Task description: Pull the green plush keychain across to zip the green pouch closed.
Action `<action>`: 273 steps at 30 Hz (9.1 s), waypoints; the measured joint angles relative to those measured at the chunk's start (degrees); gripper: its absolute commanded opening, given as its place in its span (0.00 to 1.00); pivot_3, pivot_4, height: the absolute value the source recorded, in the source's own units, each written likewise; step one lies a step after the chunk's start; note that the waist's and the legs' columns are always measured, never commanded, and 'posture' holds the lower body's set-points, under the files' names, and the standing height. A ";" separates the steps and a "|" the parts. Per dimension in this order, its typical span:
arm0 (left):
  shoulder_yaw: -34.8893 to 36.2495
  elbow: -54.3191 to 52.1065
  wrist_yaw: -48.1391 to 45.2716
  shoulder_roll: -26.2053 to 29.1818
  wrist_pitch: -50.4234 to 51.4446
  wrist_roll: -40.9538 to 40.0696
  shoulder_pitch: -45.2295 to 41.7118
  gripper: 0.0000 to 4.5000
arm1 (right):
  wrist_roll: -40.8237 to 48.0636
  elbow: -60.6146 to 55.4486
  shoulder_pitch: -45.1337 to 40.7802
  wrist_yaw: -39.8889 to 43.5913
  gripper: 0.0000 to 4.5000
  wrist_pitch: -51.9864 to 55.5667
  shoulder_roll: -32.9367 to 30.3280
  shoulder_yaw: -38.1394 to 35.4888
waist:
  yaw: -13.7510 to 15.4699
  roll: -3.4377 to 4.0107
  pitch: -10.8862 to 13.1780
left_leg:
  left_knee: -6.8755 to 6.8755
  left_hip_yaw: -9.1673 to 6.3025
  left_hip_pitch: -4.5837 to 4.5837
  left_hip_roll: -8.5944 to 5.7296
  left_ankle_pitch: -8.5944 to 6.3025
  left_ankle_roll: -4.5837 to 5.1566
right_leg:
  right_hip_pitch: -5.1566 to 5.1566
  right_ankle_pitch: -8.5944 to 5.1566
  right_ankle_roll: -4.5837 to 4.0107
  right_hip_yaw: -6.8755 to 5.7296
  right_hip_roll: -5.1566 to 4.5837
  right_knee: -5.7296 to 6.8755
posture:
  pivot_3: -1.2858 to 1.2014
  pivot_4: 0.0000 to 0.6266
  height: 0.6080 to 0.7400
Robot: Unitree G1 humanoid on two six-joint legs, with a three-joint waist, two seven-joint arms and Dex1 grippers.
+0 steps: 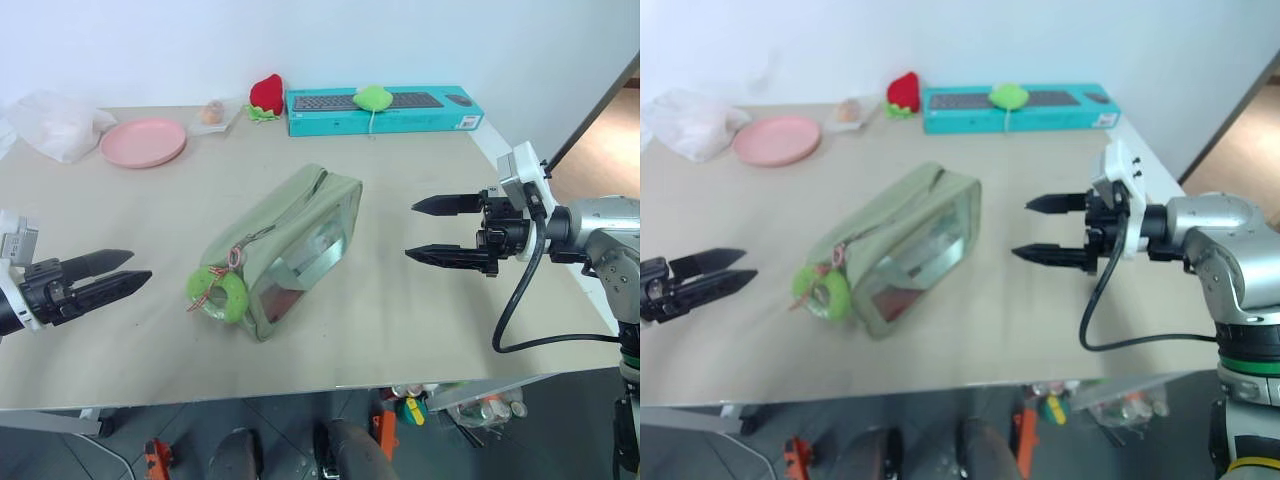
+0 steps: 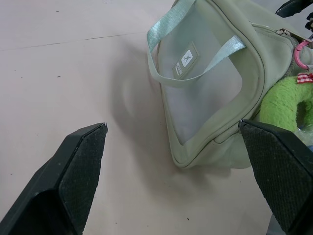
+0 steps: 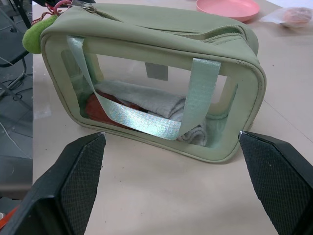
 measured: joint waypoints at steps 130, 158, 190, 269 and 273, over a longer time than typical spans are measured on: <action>-3.15 9.92 10.86 -5.02 -1.99 -5.45 -13.77 1.00 | -17.44 17.79 -18.28 2.14 0.01 -4.09 16.99 17.27 | 0.01 0.09 0.06 | -0.09 -0.07 -0.01 0.48 0.23 -0.49 | -0.11 0.25 -0.54 -0.14 0.71 -0.03 | 0.52 0.24 1.00; -8.63 26.07 11.25 -16.12 4.40 -4.03 -31.18 0.28 | -16.03 10.75 -14.83 0.29 0.00 -0.17 14.89 16.17 | 0.01 0.01 0.01 | -0.02 -0.09 -0.06 0.41 0.21 -0.52 | -0.09 0.27 -0.49 -0.09 0.63 -0.03 | 0.52 0.24 1.00; -17.51 12.47 14.80 -20.80 5.50 -3.34 -39.24 0.51 | -16.01 10.61 -14.70 -1.19 0.00 0.00 15.42 16.10 | -0.03 0.01 0.01 | 0.03 -0.10 -0.01 0.36 0.24 -0.56 | -0.02 0.34 -0.40 -0.02 0.63 -0.02 | 0.52 0.24 1.00; -22.09 5.66 1.28 -15.10 -6.33 9.91 -21.79 0.00 | -11.30 10.27 -25.85 -2.07 0.52 -1.50 20.48 15.60 | 0.68 0.01 0.01 | 0.03 -0.09 -0.05 0.33 0.20 -0.46 | -0.02 0.27 -0.36 -0.07 0.42 -0.02 | 0.52 0.24 1.00; -22.18 5.50 1.53 -15.26 -6.31 9.77 -21.82 0.00 | -13.28 14.23 -28.59 -1.76 0.52 -3.35 22.67 17.45 | 0.73 0.00 0.00 | 0.04 -0.09 -0.07 0.31 0.18 -0.44 | -0.02 0.26 -0.33 -0.08 0.36 -0.02 | 0.52 0.24 1.00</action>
